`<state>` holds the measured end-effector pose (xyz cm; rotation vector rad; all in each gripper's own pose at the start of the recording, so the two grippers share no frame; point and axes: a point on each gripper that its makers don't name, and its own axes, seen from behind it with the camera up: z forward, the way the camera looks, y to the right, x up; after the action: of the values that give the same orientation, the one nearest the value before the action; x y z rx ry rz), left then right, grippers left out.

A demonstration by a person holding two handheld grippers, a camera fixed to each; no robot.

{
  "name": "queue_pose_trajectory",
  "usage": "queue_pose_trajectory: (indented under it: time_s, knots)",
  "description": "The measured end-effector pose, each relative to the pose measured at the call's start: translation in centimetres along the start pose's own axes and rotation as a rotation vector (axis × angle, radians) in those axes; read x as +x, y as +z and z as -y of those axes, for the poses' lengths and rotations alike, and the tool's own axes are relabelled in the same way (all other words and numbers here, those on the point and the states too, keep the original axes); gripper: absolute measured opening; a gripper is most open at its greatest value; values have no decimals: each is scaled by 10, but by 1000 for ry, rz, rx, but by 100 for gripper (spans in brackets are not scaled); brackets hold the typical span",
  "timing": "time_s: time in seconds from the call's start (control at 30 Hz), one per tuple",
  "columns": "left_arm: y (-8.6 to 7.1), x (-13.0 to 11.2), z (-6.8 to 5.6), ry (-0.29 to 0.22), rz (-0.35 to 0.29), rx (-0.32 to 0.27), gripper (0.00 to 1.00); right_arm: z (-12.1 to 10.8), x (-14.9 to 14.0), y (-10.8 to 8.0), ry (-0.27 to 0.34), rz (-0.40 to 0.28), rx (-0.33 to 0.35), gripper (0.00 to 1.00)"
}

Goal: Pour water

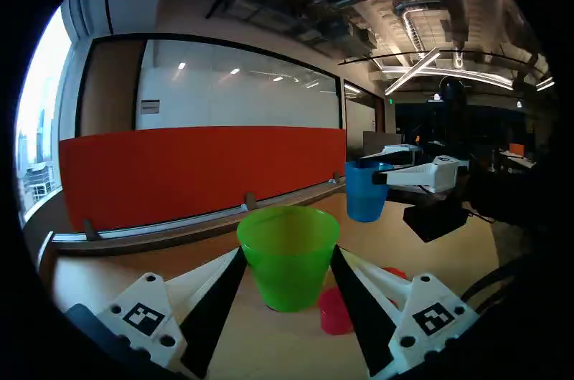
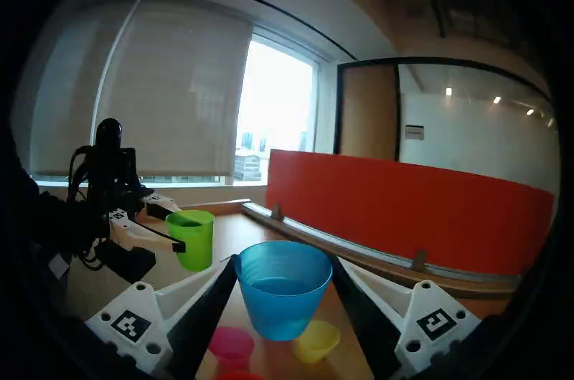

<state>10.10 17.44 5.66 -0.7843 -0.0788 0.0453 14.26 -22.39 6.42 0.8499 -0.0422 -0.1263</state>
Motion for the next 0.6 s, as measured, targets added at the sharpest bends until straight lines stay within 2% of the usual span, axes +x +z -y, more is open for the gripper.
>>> queue_pose_trajectory:
  time_s: [0.6]
  knots:
    - [-3,-6,-23,-8,13,-67,83,9,14,-10,-50,26,34,94]
